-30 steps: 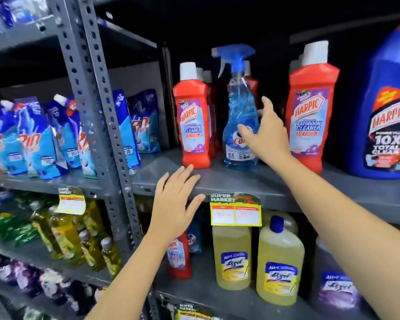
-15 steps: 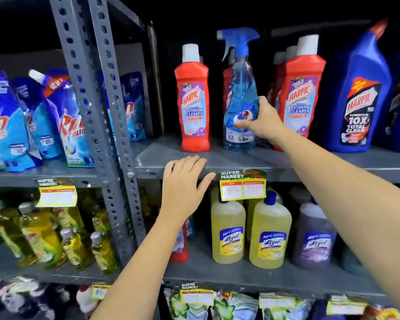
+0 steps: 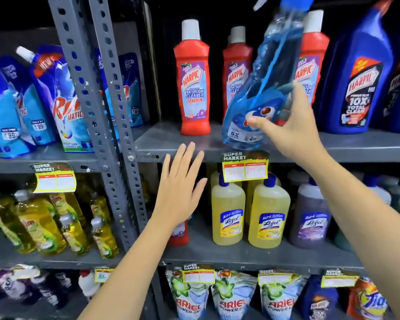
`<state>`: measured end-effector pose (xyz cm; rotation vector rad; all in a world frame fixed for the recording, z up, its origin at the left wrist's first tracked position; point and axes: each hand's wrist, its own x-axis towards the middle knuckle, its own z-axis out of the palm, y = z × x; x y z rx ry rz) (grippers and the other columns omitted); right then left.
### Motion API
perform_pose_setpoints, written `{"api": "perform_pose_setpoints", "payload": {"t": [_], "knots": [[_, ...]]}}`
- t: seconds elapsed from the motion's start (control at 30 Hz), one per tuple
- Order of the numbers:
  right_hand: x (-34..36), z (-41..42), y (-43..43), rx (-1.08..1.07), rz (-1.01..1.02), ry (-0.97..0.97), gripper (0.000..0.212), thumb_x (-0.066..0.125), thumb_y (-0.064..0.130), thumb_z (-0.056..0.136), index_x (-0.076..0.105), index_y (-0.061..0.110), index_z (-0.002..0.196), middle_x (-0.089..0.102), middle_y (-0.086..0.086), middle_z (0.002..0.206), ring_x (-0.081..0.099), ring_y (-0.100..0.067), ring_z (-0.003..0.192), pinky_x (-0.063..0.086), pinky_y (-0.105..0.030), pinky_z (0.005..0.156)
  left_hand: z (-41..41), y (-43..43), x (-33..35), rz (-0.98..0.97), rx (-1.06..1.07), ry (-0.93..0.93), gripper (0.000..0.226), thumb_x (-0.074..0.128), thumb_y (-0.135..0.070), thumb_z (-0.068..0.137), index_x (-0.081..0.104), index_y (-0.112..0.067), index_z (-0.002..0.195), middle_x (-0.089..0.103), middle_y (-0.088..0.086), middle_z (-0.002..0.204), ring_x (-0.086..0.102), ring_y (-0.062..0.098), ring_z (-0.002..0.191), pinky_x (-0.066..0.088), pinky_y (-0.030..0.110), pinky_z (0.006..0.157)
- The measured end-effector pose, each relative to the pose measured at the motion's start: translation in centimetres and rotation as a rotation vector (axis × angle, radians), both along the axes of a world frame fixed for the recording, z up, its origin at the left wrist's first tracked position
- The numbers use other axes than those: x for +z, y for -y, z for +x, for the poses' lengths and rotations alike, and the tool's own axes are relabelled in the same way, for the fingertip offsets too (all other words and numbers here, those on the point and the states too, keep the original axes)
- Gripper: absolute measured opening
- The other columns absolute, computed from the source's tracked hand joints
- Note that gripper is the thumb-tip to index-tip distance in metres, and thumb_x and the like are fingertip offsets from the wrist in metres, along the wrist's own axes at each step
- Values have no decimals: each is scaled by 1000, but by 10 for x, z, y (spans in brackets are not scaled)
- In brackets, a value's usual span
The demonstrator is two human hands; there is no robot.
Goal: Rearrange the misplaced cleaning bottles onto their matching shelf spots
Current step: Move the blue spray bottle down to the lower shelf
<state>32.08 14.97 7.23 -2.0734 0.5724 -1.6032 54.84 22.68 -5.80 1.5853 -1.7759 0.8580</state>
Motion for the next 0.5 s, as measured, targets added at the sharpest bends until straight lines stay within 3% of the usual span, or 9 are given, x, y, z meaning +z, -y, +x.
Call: {"api": "perform_pose_setpoints", "payload": {"t": [0.17,0.27,0.4,0.5], "knots": [[-60,-5,-50,134,101,35,59,86,21,69,46,35,111,68,20,107,67,-3,103,54,-30,91,15,-16,-72,161,24,-27,50,45,-32,99,44,-9,143,20,13,160,14,27,148,17,53,116],[-120,0,-58,125,234,-36,59,85,34,62,50,35,109,69,19,105,69,-8,99,56,-39,86,25,-22,-130,345,59,-54,51,38,-39,101,44,-12,144,17,10,161,14,24,148,20,51,115],[-202,8,-48,133,449,-180,60,85,30,69,50,32,117,69,17,111,67,-5,105,55,-45,91,27,-29,-194,603,106,-40,54,29,-47,100,51,-16,139,32,5,156,28,22,143,31,48,112],[-242,17,-31,80,535,-296,61,84,23,74,44,39,117,67,20,106,64,8,100,55,-37,90,31,-33,-226,750,115,-62,55,24,-49,102,55,-20,136,37,1,153,35,18,140,23,41,111]]}}
